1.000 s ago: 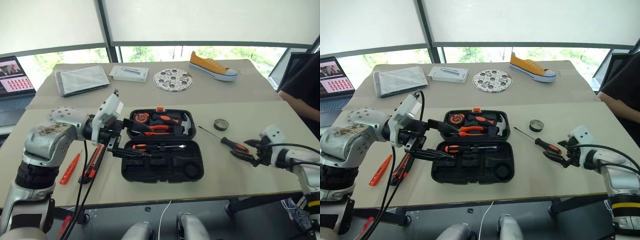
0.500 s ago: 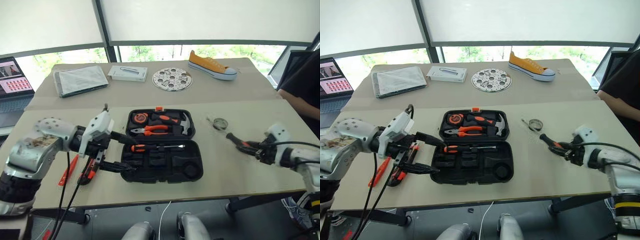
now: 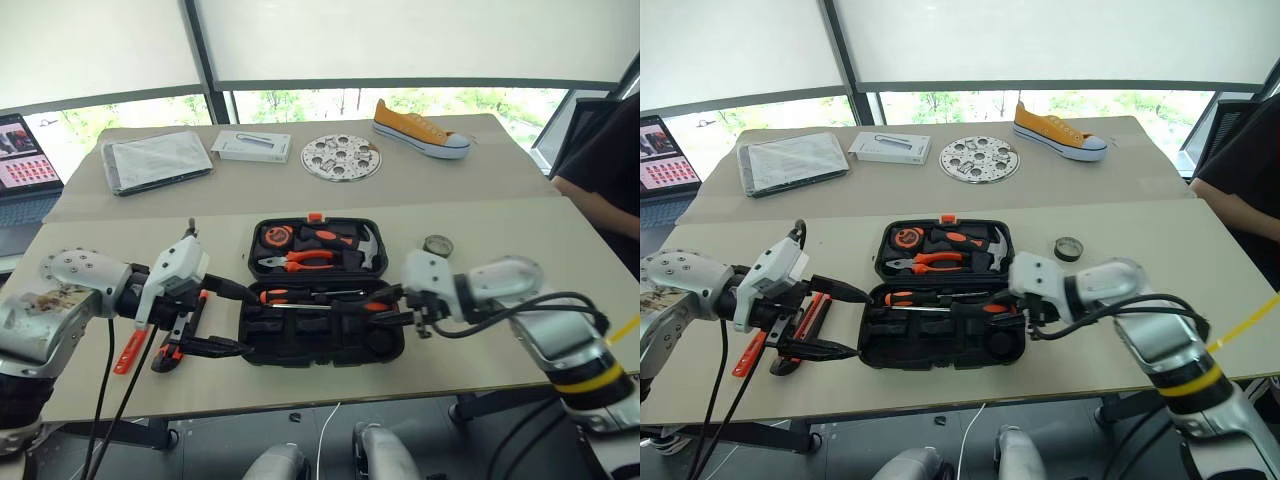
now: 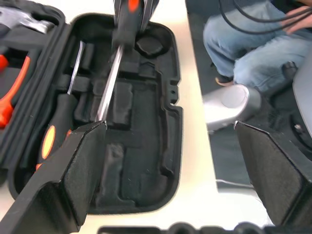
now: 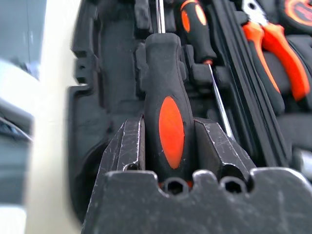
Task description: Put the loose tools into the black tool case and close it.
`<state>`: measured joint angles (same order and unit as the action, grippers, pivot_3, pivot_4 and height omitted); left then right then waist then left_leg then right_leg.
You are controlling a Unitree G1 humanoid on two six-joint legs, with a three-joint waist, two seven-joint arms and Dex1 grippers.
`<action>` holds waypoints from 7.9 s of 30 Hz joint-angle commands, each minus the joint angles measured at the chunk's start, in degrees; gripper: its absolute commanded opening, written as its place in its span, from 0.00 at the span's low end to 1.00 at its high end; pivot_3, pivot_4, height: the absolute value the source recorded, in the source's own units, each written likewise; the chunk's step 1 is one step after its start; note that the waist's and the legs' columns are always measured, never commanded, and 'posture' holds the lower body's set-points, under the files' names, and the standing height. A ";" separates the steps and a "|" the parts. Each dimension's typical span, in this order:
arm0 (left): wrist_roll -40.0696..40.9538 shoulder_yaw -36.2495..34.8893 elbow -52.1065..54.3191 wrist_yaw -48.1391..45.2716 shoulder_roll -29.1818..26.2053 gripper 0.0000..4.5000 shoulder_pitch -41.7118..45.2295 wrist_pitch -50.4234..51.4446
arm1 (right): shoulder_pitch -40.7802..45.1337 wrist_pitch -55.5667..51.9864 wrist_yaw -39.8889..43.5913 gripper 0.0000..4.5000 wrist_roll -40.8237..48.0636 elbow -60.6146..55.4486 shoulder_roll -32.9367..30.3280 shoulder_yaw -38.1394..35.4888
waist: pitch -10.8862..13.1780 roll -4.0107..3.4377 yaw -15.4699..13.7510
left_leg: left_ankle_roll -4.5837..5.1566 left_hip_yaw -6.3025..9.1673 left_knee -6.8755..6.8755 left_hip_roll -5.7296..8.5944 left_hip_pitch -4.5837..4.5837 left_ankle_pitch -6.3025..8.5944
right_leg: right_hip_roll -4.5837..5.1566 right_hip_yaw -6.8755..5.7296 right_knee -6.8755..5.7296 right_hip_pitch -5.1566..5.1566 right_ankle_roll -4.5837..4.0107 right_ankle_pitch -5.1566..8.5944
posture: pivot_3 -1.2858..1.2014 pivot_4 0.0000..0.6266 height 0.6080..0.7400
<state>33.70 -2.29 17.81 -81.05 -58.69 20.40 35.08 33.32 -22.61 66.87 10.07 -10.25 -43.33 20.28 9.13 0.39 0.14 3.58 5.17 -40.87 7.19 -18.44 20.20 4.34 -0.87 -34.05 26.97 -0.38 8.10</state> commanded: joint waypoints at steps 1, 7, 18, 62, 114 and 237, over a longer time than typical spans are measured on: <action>0.88 -1.07 1.59 0.90 -0.07 1.00 0.93 -0.46 | 2.24 2.73 -0.51 0.23 -3.54 3.04 0.71 0.70 | 0.00 0.00 -0.03 | 0.00 0.00 0.00 0.00 -0.02 0.00 | 0.00 -0.01 -0.01 0.05 -0.01 0.00 | 0.52 0.24 0.98; 0.84 -1.21 1.34 1.59 -0.12 1.00 1.04 -0.85 | 2.91 5.16 0.49 0.23 -5.40 6.55 1.15 0.48 | 0.00 0.00 0.39 | -0.01 -0.04 0.02 -0.01 -0.04 0.00 | -0.02 0.01 -0.01 0.09 -0.02 0.00 | 0.52 0.24 0.98; 0.14 -0.21 -0.08 1.55 0.35 1.00 2.76 -1.55 | 4.53 0.34 -3.04 0.80 -2.65 4.83 5.66 -3.67 | 0.00 0.00 0.55 | -0.02 -0.04 0.02 -0.01 -0.03 -0.01 | -0.02 0.04 -0.02 0.08 -0.02 0.00 | 0.52 0.24 0.98; -2.39 -44.25 12.48 24.76 14.39 1.00 -44.74 6.82 | 2.87 -18.73 5.32 0.95 24.66 -9.50 3.42 -17.19 | -0.09 0.12 0.96 | -0.07 -0.23 0.53 -0.04 0.22 0.10 | -0.09 -0.04 0.07 0.27 -0.13 -0.01 | 0.52 0.24 0.98; -3.78 -8.64 1.38 11.25 -5.25 0.10 -6.33 -1.41 | -10.98 -17.84 -2.44 1.00 29.56 -21.63 -7.51 -24.87 | -0.10 0.44 -0.77 | -0.57 -0.54 0.85 -0.03 0.81 0.45 | 0.13 -0.26 0.06 -0.20 -0.12 0.02 | 0.52 0.24 0.98; -5.31 -23.01 11.89 47.73 15.63 0.99 -34.87 24.43 | -1.16 -9.68 0.31 1.00 24.93 -12.57 1.50 -13.19 | 0.19 0.93 -0.16 | -0.48 -0.65 0.54 -0.11 1.23 0.92 | -0.07 -0.52 0.04 0.05 -0.50 -0.27 | 0.52 0.24 0.98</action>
<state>28.85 -27.90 31.05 -32.78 -41.74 -14.32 58.24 31.98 -32.06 68.20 34.53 -20.24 -41.49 9.24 9.32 1.31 -0.02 3.09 4.52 -40.31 7.09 -17.19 21.12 4.28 -1.40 -34.02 27.03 -0.89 7.83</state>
